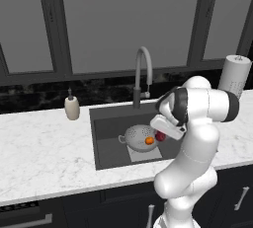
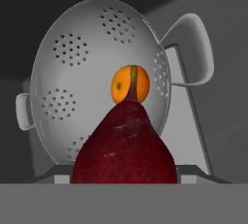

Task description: Put the colander in the sink, put the tangerine, pear in the colander, and turn on the sink faucet and pour water over the colander.

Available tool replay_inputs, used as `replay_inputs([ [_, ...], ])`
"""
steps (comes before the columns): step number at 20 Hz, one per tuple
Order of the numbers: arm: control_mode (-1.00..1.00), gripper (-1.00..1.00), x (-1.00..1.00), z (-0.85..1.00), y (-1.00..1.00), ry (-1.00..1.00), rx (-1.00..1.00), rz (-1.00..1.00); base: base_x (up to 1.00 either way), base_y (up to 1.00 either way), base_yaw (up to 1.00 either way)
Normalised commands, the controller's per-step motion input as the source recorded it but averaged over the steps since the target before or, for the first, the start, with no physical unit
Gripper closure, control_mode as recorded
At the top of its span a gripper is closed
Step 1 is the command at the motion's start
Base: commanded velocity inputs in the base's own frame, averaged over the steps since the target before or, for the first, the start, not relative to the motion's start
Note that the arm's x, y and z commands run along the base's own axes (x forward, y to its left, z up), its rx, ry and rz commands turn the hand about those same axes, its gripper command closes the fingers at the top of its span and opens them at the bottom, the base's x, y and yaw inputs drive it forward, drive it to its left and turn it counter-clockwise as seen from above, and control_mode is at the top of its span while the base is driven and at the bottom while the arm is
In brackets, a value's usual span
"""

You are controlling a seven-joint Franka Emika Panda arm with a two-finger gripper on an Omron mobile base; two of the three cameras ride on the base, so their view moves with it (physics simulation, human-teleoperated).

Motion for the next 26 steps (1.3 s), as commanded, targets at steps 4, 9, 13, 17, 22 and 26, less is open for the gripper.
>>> replay_inputs([
  [4,-1.0,1.0,0.14,-0.25,0.03,0.0,0.0,0.0,0.0,0.0,0.0],
  [9,-1.0,1.0,0.15,-0.26,0.02,0.0,0.0,0.0,0.0,0.0,0.0],
  [13,-1.0,1.0,0.22,-0.03,0.13,0.0,0.0,0.0,0.0,0.0,0.0],
  [17,-1.0,1.0,0.22,0.0,0.24,0.0,0.0,0.0,0.0,0.0,0.0],
  [22,-1.0,1.0,0.11,-0.03,0.17,0.0,0.0,0.0,0.0,0.0,0.0],
  [26,-1.0,1.0,0.09,-0.18,0.02,0.0,0.0,0.0,0.0,0.0,0.0],
])
